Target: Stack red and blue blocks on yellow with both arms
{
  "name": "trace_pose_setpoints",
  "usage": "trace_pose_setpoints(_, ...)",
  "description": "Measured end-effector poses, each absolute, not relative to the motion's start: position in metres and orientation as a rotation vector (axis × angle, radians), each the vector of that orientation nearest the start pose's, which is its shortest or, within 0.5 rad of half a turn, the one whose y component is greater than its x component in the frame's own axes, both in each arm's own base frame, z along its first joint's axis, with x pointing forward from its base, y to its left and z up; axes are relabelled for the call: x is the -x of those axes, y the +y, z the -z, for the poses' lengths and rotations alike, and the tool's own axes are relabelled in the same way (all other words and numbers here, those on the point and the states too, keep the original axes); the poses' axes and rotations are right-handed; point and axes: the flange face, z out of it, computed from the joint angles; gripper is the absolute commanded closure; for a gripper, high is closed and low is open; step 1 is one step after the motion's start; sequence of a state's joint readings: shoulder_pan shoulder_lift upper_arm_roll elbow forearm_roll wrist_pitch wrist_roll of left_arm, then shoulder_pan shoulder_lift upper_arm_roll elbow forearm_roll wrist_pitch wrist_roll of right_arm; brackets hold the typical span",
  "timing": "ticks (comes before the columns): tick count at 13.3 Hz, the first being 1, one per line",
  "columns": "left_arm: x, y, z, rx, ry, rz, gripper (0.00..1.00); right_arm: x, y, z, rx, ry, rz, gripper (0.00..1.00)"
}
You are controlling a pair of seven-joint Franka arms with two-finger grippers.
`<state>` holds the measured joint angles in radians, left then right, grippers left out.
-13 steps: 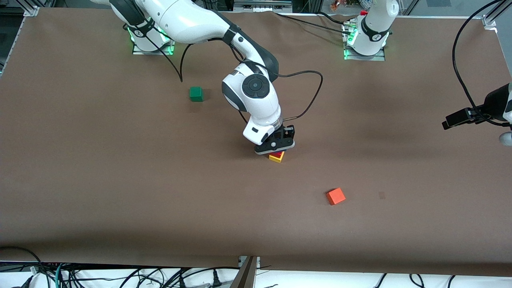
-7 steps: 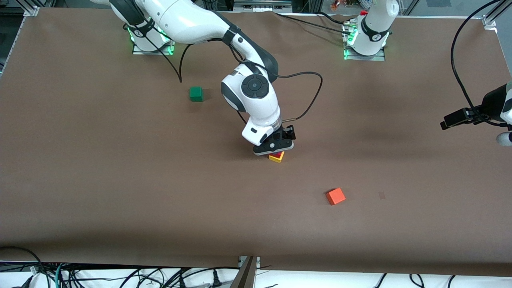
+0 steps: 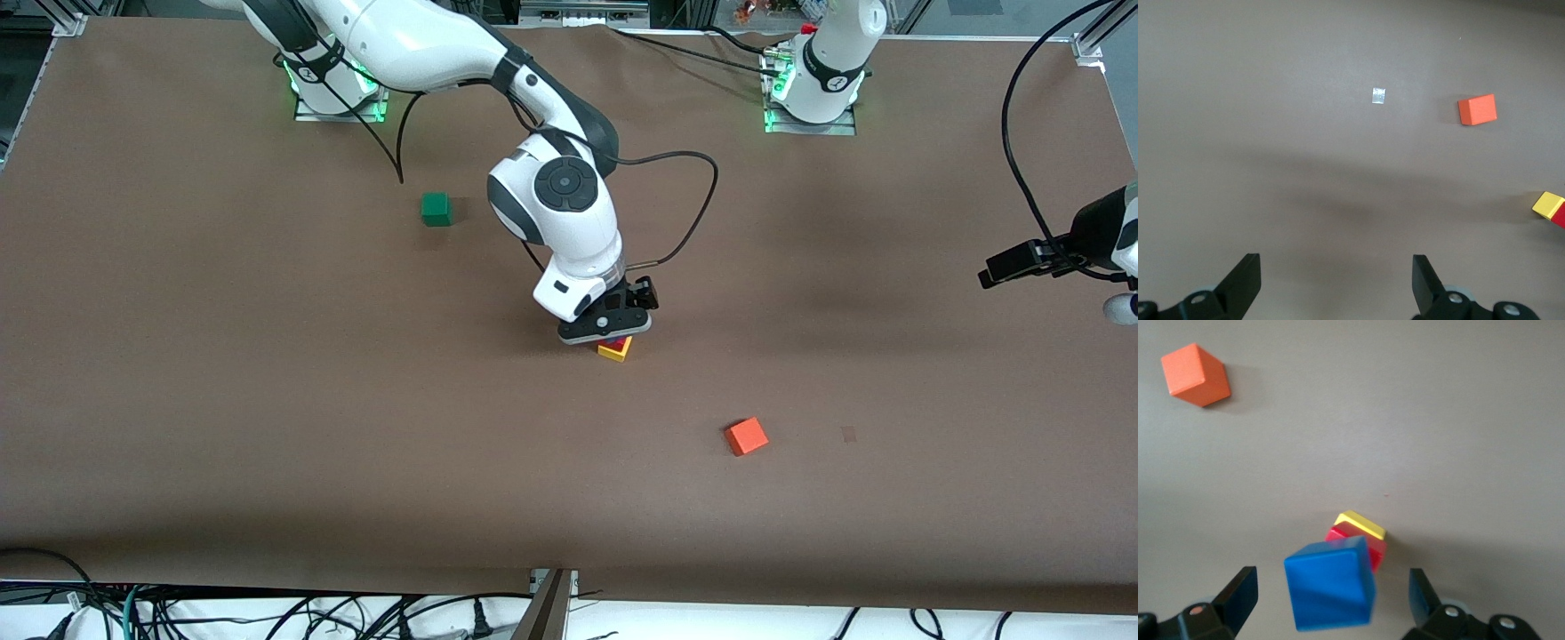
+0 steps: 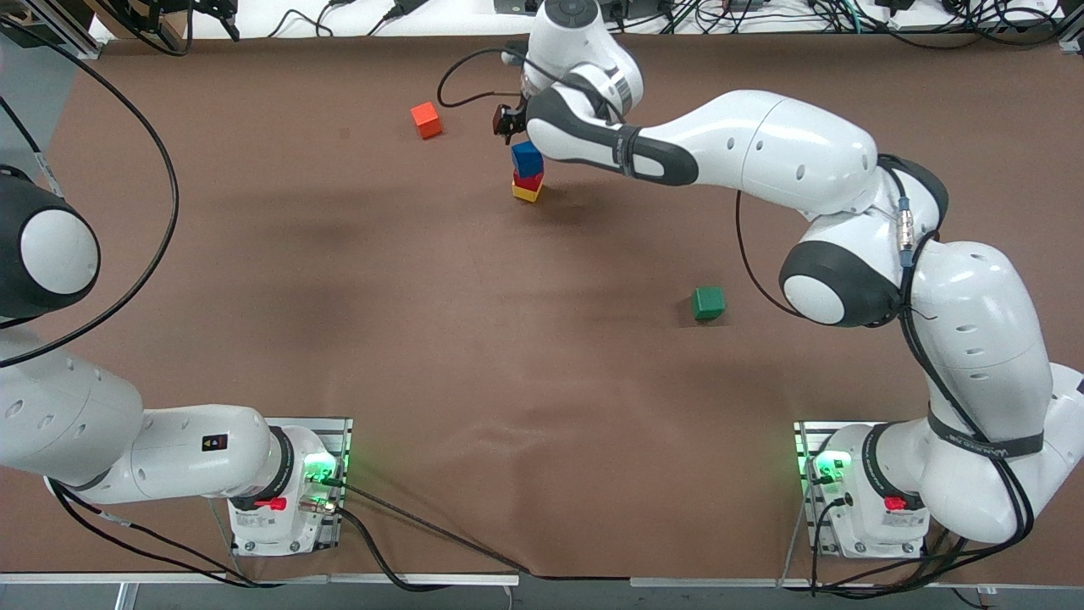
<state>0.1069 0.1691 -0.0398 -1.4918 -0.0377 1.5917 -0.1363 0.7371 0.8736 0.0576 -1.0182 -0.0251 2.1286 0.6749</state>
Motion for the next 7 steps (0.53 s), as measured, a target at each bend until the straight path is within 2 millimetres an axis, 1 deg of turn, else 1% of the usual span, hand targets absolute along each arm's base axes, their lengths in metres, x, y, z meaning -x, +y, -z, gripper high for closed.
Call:
trace_pose_setpoints(1, -0.604, 0.038, -0.566, 3.165, -0.326, -0.11, 0.0, -0.579, 0.543, -0.37, 2.961, -0.128, 0.253, 0.0)
trace_pose_setpoints(2, -0.604, 0.038, -0.566, 3.165, -0.326, -0.106, 0.0, -0.589, 0.523, -0.399, 2.97, -0.088, 0.259, 0.0)
trace_pose_setpoints(3, -0.604, 0.038, -0.566, 3.165, -0.326, -0.102, 0.0, -0.601, 0.497, -0.428, 2.985, -0.036, 0.249, 0.0)
trace_pose_setpoints(5, -0.604, 0.038, -0.567, 3.166, -0.326, -0.099, 0.0, -0.622, 0.432, -0.482, 3.003, 0.091, 0.182, 0.0)
trace_pose_setpoints(7, -0.604, 0.038, -0.567, 3.165, -0.327, -0.098, 0.0, -0.637, 0.368, -0.526, 3.007, 0.112, 0.147, 0.0)
